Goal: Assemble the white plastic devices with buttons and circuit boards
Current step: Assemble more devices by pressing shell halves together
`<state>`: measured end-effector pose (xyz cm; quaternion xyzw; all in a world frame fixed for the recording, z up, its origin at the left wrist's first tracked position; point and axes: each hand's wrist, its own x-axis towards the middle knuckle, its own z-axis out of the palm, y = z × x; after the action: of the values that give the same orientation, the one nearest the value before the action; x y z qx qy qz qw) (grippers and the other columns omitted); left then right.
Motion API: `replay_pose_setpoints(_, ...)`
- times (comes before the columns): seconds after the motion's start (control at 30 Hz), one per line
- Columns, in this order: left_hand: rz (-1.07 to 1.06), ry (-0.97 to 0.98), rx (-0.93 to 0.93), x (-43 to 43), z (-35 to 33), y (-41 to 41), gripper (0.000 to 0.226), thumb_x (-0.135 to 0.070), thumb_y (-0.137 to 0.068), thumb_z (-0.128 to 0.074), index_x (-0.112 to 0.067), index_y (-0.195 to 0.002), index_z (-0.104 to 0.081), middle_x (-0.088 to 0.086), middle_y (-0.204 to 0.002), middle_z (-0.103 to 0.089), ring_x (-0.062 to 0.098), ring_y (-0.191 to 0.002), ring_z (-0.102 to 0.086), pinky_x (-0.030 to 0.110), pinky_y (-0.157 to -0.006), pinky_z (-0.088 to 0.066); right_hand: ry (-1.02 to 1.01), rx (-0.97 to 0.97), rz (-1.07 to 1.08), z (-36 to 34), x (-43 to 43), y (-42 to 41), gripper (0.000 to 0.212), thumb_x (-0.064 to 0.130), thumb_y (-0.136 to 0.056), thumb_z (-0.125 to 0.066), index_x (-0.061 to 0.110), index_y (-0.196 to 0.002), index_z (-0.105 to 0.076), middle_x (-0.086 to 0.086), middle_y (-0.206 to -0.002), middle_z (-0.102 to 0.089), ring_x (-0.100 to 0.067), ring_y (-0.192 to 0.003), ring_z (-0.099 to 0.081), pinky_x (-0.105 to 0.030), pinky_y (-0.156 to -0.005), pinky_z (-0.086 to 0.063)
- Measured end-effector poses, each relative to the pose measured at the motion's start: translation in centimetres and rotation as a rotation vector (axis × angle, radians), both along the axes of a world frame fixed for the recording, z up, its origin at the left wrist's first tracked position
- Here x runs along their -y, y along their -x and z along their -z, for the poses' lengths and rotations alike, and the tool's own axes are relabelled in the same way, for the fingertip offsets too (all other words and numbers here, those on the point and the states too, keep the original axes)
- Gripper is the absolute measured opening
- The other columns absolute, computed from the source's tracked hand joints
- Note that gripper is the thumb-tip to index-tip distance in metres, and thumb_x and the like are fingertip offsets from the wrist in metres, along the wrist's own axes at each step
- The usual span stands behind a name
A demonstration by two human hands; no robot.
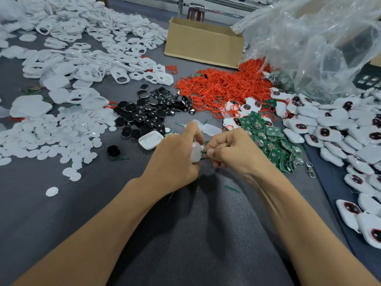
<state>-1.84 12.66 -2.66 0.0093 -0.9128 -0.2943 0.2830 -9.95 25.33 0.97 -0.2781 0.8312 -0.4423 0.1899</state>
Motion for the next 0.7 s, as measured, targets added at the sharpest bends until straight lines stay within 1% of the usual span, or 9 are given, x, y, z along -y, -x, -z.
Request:
replay_pose_setpoints(0.07,0.006,-0.026,0.003,0.03,-0.11,0.01,0.039,0.000,-0.065,-0.064,-0.017,-0.094,-0.043,0.006,-0.059,-0.056,0.033,-0.056,-0.049,0.046,-0.056,-0.042,0.019,0.038,-0.012,-0.03,-0.08,-0.02,0.031,-0.007,-0.082,-0.058,0.013,-0.059,-0.065,-0.002,-0.043,-0.055,-0.014,-0.042,-0.043,-0.019,-0.043,-0.034)
replay_pose_setpoints(0.13,0.010,-0.051,0.016,0.08,-0.18,0.00,0.042,-0.001,-0.065,-0.064,-0.019,-0.094,-0.040,0.006,-0.056,-0.053,0.031,-0.053,-0.046,0.046,-0.054,-0.041,0.024,0.057,-0.010,-0.04,-0.10,0.02,0.033,-0.007,-0.082,-0.057,0.014,-0.058,-0.064,-0.003,-0.043,-0.054,-0.015,-0.043,-0.042,-0.020,-0.043,-0.033)
replay_pose_setpoints(0.23,0.025,-0.084,0.041,0.16,-0.17,-0.06,0.044,-0.001,-0.064,-0.066,-0.020,-0.093,-0.039,0.003,-0.056,-0.054,0.029,-0.053,-0.047,0.042,-0.053,-0.040,0.018,0.069,-0.014,-0.15,-0.07,0.05,0.034,-0.007,-0.082,-0.057,0.015,-0.057,-0.064,-0.001,-0.042,-0.054,-0.012,-0.041,-0.040,-0.017,-0.041,-0.032)
replay_pose_setpoints(0.37,0.056,-0.125,0.084,0.23,-0.23,-0.04,0.043,-0.001,-0.063,-0.069,-0.019,-0.091,-0.042,0.000,-0.060,-0.058,0.027,-0.056,-0.052,0.035,-0.053,-0.039,0.022,0.098,-0.027,-0.16,-0.17,0.07,0.033,-0.008,-0.083,-0.057,0.013,-0.058,-0.063,-0.001,-0.042,-0.053,-0.007,-0.036,-0.037,-0.014,-0.038,-0.031)
replay_pose_setpoints(0.53,0.045,-0.151,0.085,0.16,-0.20,0.01,0.042,-0.002,-0.064,-0.069,-0.019,-0.091,-0.042,-0.002,-0.061,-0.057,0.022,-0.055,-0.052,0.033,-0.052,-0.038,0.010,0.076,-0.018,-0.32,-0.11,0.04,0.032,-0.007,-0.083,-0.057,0.012,-0.058,-0.064,0.000,-0.041,-0.054,-0.006,-0.035,-0.038,-0.014,-0.038,-0.031)
replay_pose_setpoints(0.6,-0.002,-0.179,0.081,0.02,-0.11,0.10,0.041,-0.003,-0.065,-0.069,-0.019,-0.092,-0.042,-0.005,-0.066,-0.056,0.021,-0.059,-0.053,0.035,-0.055,-0.041,-0.016,0.002,0.007,-0.55,-0.16,-0.02,0.029,-0.004,-0.082,-0.059,0.014,-0.059,-0.064,0.000,-0.043,-0.057,-0.006,-0.036,-0.041,-0.014,-0.040,-0.033)
replay_pose_setpoints(0.67,-0.032,-0.137,0.062,-0.11,0.11,0.20,0.040,-0.005,-0.069,-0.068,-0.018,-0.095,-0.041,-0.001,-0.079,-0.060,0.028,-0.071,-0.058,0.040,-0.063,-0.045,-0.086,-0.192,0.041,-0.69,-0.03,-0.29,0.027,-0.003,-0.077,-0.060,0.017,-0.059,-0.064,-0.003,-0.050,-0.062,-0.008,-0.042,-0.048,-0.018,-0.046,-0.040)
replay_pose_setpoints(0.7,-0.024,-0.091,0.049,-0.12,0.27,0.25,0.039,-0.007,-0.072,-0.068,-0.017,-0.097,-0.040,0.003,-0.086,-0.062,0.032,-0.077,-0.060,0.044,-0.066,-0.046,-0.124,-0.305,0.056,-0.71,0.13,-0.61,0.026,-0.004,-0.073,-0.057,0.017,-0.059,-0.064,-0.003,-0.052,-0.064,-0.009,-0.046,-0.052,-0.021,-0.051,-0.045)
